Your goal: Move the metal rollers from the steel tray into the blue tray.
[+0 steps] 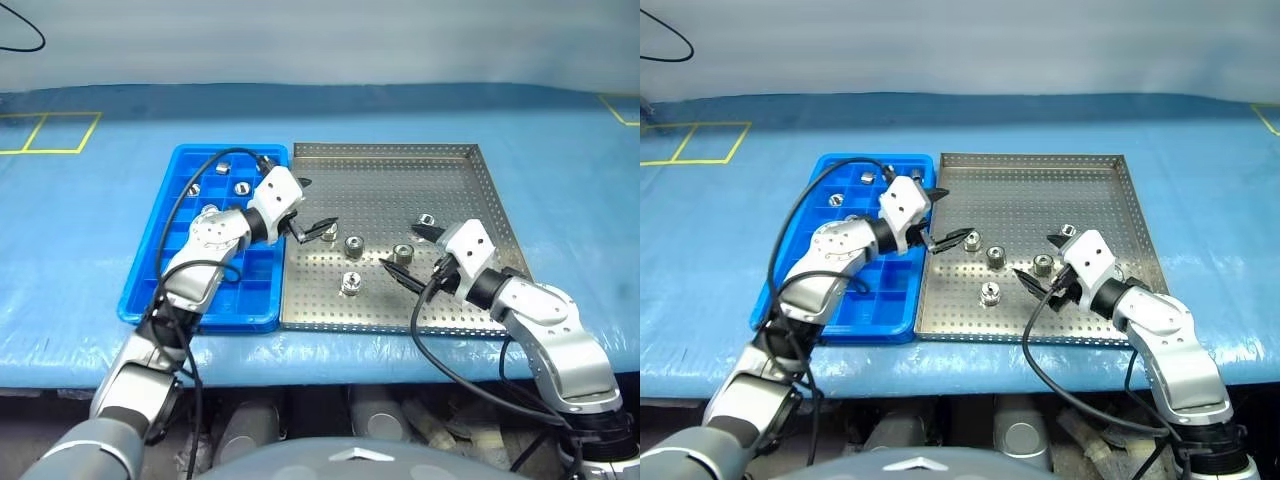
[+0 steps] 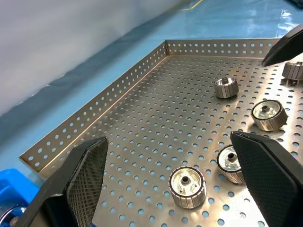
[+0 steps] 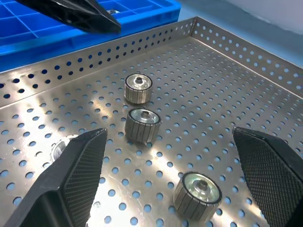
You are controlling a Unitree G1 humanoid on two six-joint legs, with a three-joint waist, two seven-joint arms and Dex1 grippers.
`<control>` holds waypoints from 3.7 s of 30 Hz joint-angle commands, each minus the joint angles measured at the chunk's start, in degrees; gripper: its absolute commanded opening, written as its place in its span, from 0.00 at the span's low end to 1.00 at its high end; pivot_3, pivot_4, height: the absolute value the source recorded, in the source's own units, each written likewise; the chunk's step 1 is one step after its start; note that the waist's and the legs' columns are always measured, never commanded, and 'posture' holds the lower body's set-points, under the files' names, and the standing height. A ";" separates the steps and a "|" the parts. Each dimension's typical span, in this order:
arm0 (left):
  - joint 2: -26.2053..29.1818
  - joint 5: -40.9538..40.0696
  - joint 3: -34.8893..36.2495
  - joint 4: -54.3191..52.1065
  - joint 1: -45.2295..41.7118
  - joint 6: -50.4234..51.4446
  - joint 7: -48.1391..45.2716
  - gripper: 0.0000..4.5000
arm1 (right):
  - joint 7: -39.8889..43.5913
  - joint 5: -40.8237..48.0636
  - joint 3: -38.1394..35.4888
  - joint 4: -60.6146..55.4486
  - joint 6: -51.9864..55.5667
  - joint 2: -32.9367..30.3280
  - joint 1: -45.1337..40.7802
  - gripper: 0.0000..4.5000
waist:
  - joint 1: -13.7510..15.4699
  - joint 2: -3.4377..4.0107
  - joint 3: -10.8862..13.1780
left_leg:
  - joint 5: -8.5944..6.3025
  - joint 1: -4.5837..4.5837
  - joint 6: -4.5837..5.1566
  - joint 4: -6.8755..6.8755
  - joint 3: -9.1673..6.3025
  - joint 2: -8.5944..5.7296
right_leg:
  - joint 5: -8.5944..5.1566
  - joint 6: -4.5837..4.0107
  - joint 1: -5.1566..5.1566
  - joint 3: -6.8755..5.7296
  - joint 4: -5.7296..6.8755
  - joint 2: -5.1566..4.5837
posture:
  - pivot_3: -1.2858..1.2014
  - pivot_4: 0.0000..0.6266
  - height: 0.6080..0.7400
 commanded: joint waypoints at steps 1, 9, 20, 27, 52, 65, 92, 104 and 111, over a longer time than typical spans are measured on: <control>-1.17 3.64 -1.83 4.96 -4.17 -0.74 0.29 1.00 | -1.11 0.55 -1.83 -2.81 -0.61 0.10 0.66 0.99 | -1.56 0.00 0.00 | -0.01 0.00 0.03 0.00 0.00 0.00 | -0.03 0.05 0.00 0.01 0.00 0.00 | 0.35 0.24 1.00; 1.14 12.35 -7.52 12.60 -11.17 -0.33 -2.80 1.00 | -2.20 0.39 -1.70 -2.70 -1.50 0.44 0.90 0.99 | -7.02 0.00 0.00 | -0.02 -0.05 0.04 0.00 -0.03 0.00 | -0.11 0.24 -0.03 0.01 0.00 -0.06 | 0.35 0.24 1.00; 5.51 14.39 -4.94 11.02 -10.94 0.28 -4.49 1.00 | -2.67 0.26 -1.20 -1.97 -2.12 0.78 0.57 0.99 | -10.34 0.00 0.00 | -0.02 -0.04 0.05 -0.01 -0.04 0.02 | -0.13 0.28 -0.05 0.06 0.04 -0.15 | 0.35 0.24 1.00; 8.71 12.51 -3.95 6.86 -8.88 1.57 -8.78 1.00 | -2.51 0.06 -0.78 -1.35 -2.41 1.05 -0.03 0.99 | -10.16 0.01 0.00 | -0.02 -0.04 0.05 -0.01 -0.03 0.02 | -0.12 0.27 -0.08 0.09 0.06 -0.15 | 0.36 0.24 1.00; 7.26 15.74 -6.61 12.34 -8.40 1.78 -12.01 1.00 | -3.37 -0.17 -0.71 -1.96 -2.21 1.62 -0.18 0.99 | -9.93 0.01 -0.01 | -0.02 -0.03 0.05 0.03 0.00 0.02 | -0.10 0.27 -0.10 0.13 0.11 -0.16 | 0.35 0.24 1.00; 7.37 15.87 -5.92 12.04 -7.91 1.56 -12.13 0.54 | -4.10 -0.22 -0.50 -1.91 -2.07 1.59 -0.91 1.00 | -9.94 0.01 -0.01 | -0.02 -0.03 0.05 0.05 0.02 0.02 | -0.08 0.27 -0.10 0.15 0.12 -0.16 | 0.36 0.24 1.00; 9.88 7.02 10.91 -5.18 -3.53 10.74 -3.80 0.37 | -3.12 -0.07 1.86 -0.63 -2.40 1.91 -3.48 1.00 | -9.81 0.03 -0.02 | -0.01 -0.02 0.06 0.10 0.12 0.02 | 0.12 0.08 -0.14 0.30 0.17 -0.13 | 0.38 0.24 1.00; 23.32 8.77 30.63 -33.81 22.26 32.56 3.14 0.37 | 4.15 1.61 5.90 3.76 -2.97 1.80 -9.88 1.00 | -5.45 0.00 0.00 | -0.01 0.13 -0.11 0.01 0.30 0.32 | 0.17 -0.02 -0.20 0.48 0.23 0.41 | 0.45 0.24 1.00; 19.45 7.85 34.65 -39.24 31.56 36.60 7.38 0.37 | 12.33 5.08 10.62 3.66 -2.33 2.35 -16.18 1.00 | 1.79 -0.09 0.03 | -0.03 0.25 -0.24 0.02 0.34 0.47 | 0.26 -0.17 -0.12 0.48 0.16 0.56 | 0.49 0.24 1.00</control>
